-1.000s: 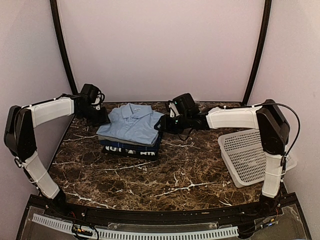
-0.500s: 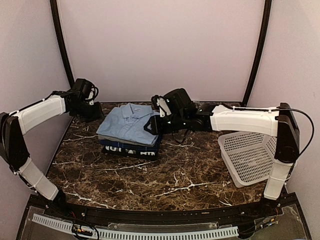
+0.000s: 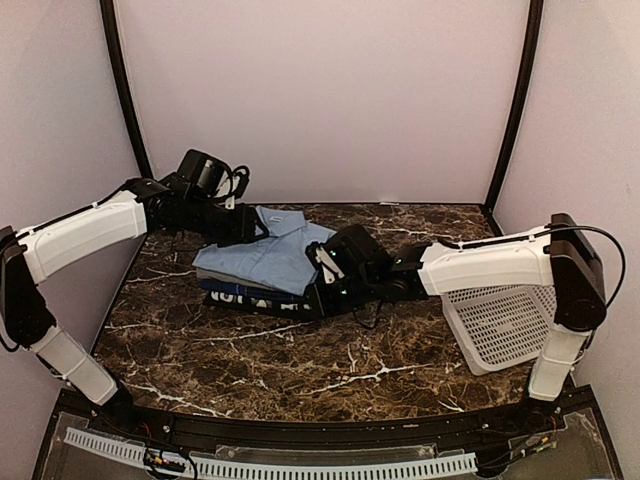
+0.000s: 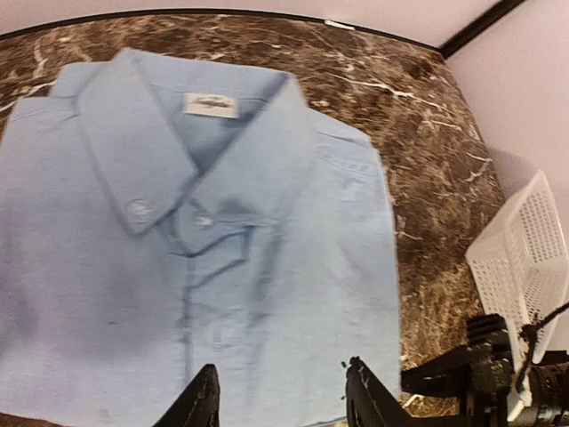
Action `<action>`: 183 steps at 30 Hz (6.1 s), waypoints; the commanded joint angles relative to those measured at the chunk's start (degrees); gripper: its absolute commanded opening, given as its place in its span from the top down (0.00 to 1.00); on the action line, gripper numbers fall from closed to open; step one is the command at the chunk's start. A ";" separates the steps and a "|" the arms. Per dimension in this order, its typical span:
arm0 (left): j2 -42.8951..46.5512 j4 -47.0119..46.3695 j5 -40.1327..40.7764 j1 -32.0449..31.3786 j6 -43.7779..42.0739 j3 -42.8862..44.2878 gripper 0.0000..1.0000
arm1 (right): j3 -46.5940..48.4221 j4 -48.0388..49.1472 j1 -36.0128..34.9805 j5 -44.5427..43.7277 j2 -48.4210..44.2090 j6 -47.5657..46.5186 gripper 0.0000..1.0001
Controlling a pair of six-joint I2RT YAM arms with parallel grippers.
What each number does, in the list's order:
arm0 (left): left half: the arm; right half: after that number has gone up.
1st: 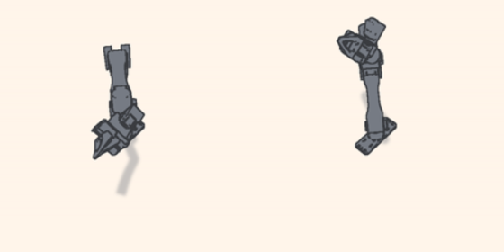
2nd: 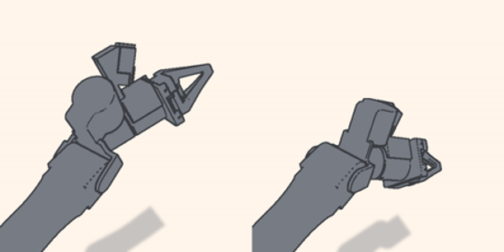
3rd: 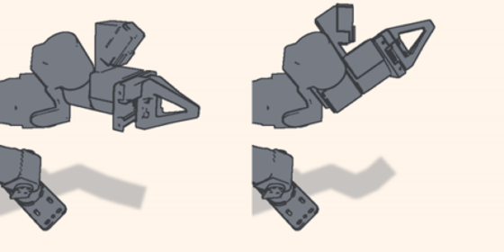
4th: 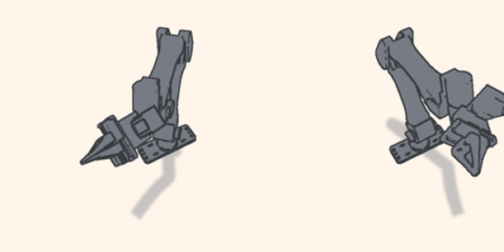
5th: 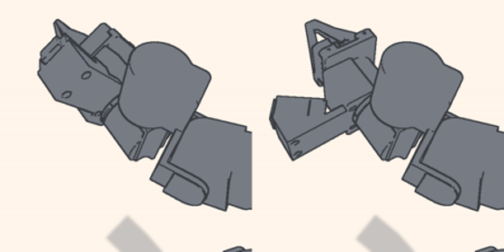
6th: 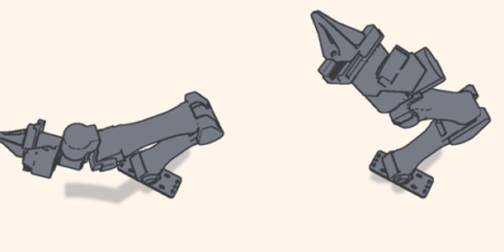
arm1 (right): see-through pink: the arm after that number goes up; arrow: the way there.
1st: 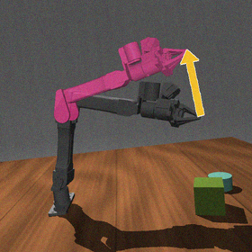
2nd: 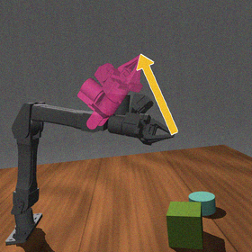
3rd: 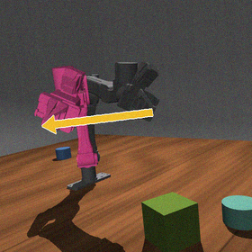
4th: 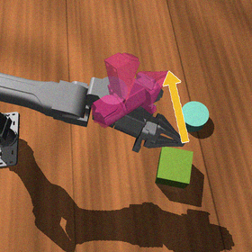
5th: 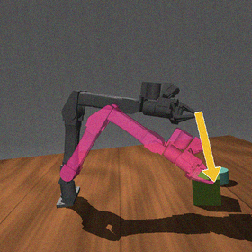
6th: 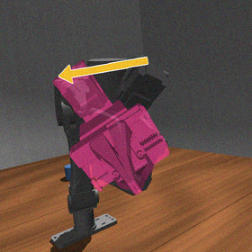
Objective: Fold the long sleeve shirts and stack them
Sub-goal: Move the square-folded shirt to the corner of the board, then reset both arms
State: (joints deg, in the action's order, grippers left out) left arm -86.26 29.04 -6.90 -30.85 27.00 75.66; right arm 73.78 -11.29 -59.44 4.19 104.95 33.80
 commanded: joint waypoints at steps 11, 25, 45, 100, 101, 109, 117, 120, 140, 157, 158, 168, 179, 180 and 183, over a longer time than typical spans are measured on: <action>-20.73 -5.63 1.27 -20.58 3.34 17.79 0.49 | -18.79 -1.37 7.21 -18.15 -28.71 5.32 0.25; -47.16 6.19 11.14 -23.98 1.09 43.36 0.45 | -22.57 -7.49 10.50 -26.11 -42.54 6.03 0.01; -52.05 8.02 19.49 -18.27 1.70 39.78 0.44 | -24.12 -6.17 10.55 -24.42 -41.60 6.54 0.01; -27.54 0.55 12.79 6.36 -13.02 15.78 0.43 | -22.28 -5.23 10.93 -22.60 -35.00 5.27 0.01; -26.50 0.35 12.88 5.73 -13.27 15.82 0.43 | -22.15 -5.26 11.00 -22.78 -35.10 5.23 0.01; -19.55 -1.30 10.09 0.68 -11.29 13.93 0.42 | -20.82 -5.52 11.10 -23.50 -35.16 4.38 0.01; -7.75 -9.32 0.45 -1.05 -8.80 4.66 0.23 | -19.11 -4.17 11.10 -23.95 -35.67 2.66 0.01; -2.70 -12.34 -1.03 -1.26 -7.86 0.83 0.19 | -18.64 -3.41 11.10 -24.25 -36.22 1.88 0.01; 16.99 -22.11 -3.49 -1.76 -6.57 -14.54 0.13 | -17.58 2.10 11.10 -26.34 -41.20 -4.52 0.01; 19.90 -25.20 -2.74 -1.74 -6.24 -17.25 0.11 | -18.19 5.06 11.10 -28.18 -43.57 -6.48 0.01; 19.90 -25.09 -2.71 -1.70 -6.21 -17.09 0.11 | -18.08 5.05 11.06 -28.22 -43.70 -6.49 0.01; 20.67 -25.42 -2.54 -1.73 -5.69 -17.44 0.11 | -17.44 4.67 11.10 -27.61 -43.63 -7.40 0.01; 19.93 -26.10 -3.67 -1.74 -5.30 -17.48 0.11 | -17.66 4.07 11.10 -27.55 -44.27 -6.83 0.01; 19.87 -26.07 -3.72 -1.69 -5.23 -17.48 0.11 | -17.71 4.16 11.12 -27.49 -44.29 -6.78 0.01; 19.81 -26.15 -3.78 -1.75 -5.34 -17.62 0.11 | -17.72 4.54 11.10 -27.24 -44.15 -6.82 0.01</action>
State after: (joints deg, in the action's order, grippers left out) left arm -67.22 4.47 -9.85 -32.38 21.45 59.09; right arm 54.52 -8.60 -48.64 -22.96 61.91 27.05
